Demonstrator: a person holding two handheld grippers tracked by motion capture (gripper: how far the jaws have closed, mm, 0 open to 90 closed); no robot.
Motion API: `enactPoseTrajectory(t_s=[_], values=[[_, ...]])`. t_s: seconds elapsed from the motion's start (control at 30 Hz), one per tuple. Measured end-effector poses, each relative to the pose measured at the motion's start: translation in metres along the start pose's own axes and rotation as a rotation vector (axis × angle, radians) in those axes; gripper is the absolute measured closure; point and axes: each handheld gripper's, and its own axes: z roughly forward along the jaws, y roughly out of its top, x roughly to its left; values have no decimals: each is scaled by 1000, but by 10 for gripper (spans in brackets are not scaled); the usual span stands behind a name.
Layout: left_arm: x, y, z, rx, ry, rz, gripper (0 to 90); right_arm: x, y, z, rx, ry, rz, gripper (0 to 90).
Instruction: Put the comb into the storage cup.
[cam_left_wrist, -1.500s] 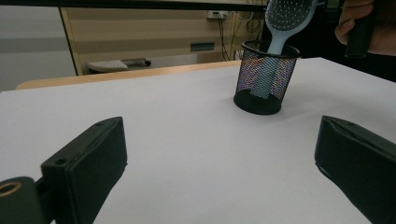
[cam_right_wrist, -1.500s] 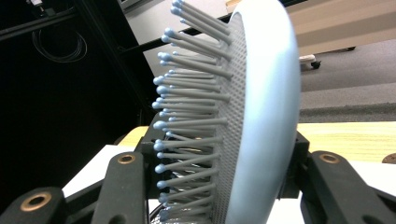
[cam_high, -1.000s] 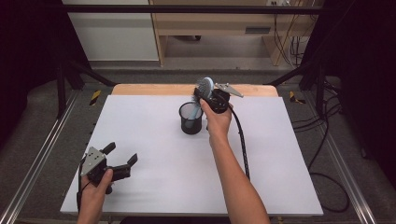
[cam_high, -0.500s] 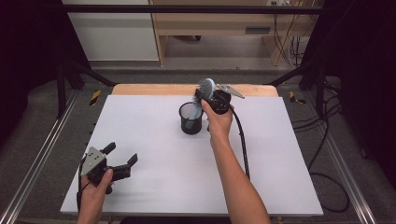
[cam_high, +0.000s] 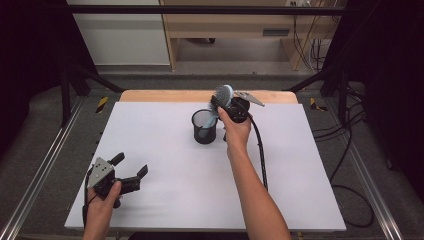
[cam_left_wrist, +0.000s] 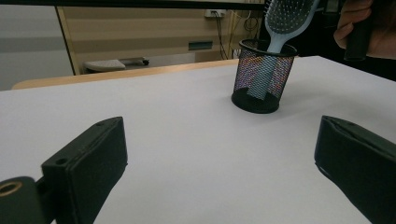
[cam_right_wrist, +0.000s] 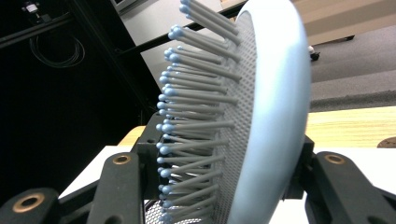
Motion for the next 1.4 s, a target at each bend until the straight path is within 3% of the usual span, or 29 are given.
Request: enactPoseTrajectory(t_s=[1.03, 1.23, 1.4], values=[[-2, 0, 1, 8, -16, 5, 29, -4, -1, -3, -2, 23, 31, 491], [-3, -1, 2, 10, -19, 9, 29, -5, 0, -3, -4, 38, 74, 497], [-3, -1, 2, 11, -20, 13, 29, -4, 0, -3, -6, 51, 81, 498]])
